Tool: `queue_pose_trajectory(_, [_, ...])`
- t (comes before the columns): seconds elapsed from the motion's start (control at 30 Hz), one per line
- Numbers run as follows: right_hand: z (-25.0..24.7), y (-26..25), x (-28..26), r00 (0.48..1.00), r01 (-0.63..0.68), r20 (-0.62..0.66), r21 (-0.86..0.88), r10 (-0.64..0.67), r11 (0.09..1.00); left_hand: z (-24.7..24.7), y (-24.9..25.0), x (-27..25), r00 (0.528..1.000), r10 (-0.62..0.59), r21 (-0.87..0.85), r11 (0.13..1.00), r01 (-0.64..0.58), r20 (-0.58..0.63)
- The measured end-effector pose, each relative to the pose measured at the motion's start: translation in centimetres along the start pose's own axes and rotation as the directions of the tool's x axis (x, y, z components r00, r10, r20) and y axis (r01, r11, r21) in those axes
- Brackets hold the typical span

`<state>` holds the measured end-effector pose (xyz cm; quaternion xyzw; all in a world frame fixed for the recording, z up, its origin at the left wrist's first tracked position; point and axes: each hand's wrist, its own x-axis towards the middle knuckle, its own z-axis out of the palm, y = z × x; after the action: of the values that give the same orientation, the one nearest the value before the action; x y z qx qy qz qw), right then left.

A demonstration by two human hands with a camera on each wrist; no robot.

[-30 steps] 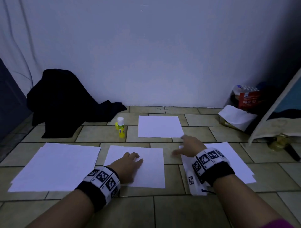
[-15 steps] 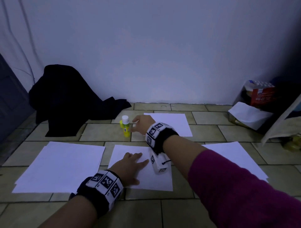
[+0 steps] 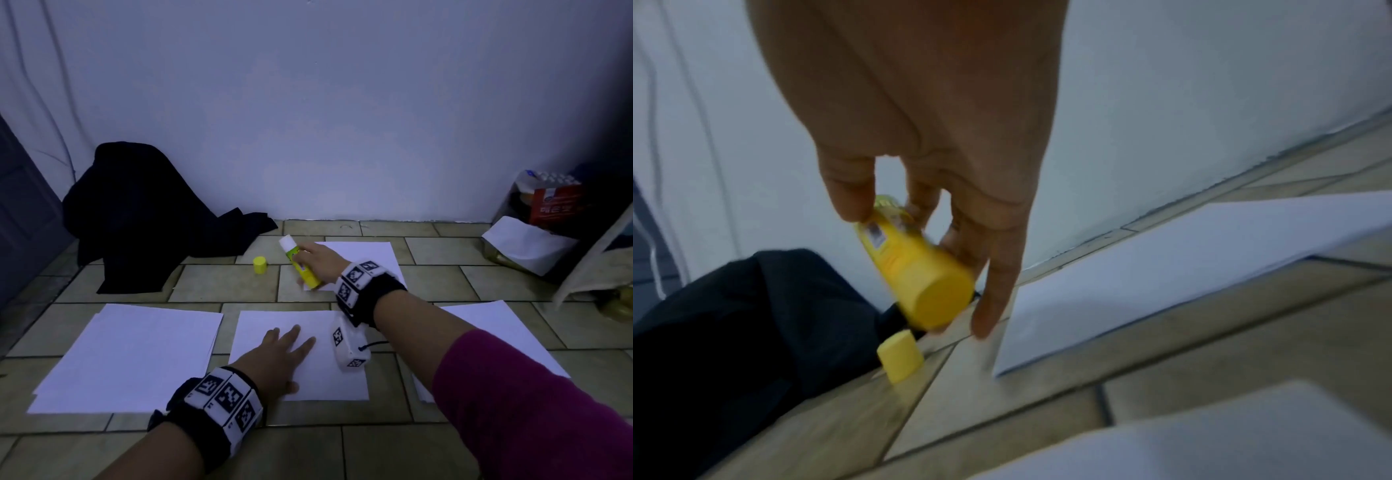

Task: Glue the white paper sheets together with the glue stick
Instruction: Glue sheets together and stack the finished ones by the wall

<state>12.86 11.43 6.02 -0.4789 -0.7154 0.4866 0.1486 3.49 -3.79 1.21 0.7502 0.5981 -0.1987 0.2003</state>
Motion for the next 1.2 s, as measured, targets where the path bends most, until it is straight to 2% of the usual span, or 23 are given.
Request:
queue_pose_trajectory(0.03, [-0.6, 0.4, -0.7, 1.0, -0.019, 0.023, 0.041, 0.018, 0.999, 0.1, 0.2, 0.1, 1.0, -0.017, 0.002, 1.0, 0.017, -0.007])
queue_pose_trajectory(0.1, [-2.1, 1.3, -2.0, 0.999, -0.024, 0.021, -0.03, 0.024, 0.999, 0.3, 0.9, 0.4, 0.999, -0.046, 0.015, 0.999, 0.046, -0.017])
queue_pose_trajectory(0.17, [-3.4, 2.1, -3.1, 0.997, -0.015, -0.076, -0.102, 0.007, 0.995, 0.1, 1.5, 0.4, 0.997, -0.062, 0.03, 0.998, 0.064, -0.036])
queue_pose_trajectory(0.27, [-4.8, 3.4, -4.3, 0.975, -0.031, -0.221, -0.071, 0.015, 0.997, -0.6, 2.0, 0.3, 0.994, -0.068, 0.031, 0.997, 0.071, -0.083])
queue_pose_trajectory(0.37, [-5.2, 4.4, -5.2, 0.964, -0.068, -0.266, -0.179, 0.018, 0.981, -1.3, 2.1, 0.3, 0.991, -0.069, 0.053, 0.996, 0.076, -0.112])
queue_pose_trajectory(0.47, [-4.8, 5.0, -5.7, 0.969, -0.082, -0.248, -0.285, 0.009, 0.955, -1.7, 2.1, 0.6, 0.993, -0.081, 0.05, 0.995, 0.086, -0.091])
queue_pose_trajectory(0.67, [-2.8, 4.4, -5.3, 0.971, -0.01, -0.209, -0.513, -0.113, 0.858, -1.9, 1.8, 0.7, 0.995, -0.074, 0.109, 0.991, 0.081, -0.067])
queue_pose_trajectory(0.87, [-2.0, 3.7, -5.2, 0.982, 0.03, -0.124, -0.634, -0.14, 0.773, -1.7, 2.0, 0.4, 0.996, -0.068, 0.179, 0.981, 0.078, -0.066])
queue_pose_trajectory(1.03, [-2.5, 3.5, -7.9, 0.992, 0.09, 0.007, -0.734, -0.125, 0.673, -1.8, 1.5, 0.5, 0.995, -0.057, 0.164, 0.984, 0.069, -0.078])
queue_pose_trajectory(1.2, [-3.3, 4.9, -11.1, 0.989, 0.139, 0.075, -0.732, -0.124, 0.667, -2.3, 1.2, 0.5, 0.997, -0.036, 0.179, 0.983, 0.049, -0.074])
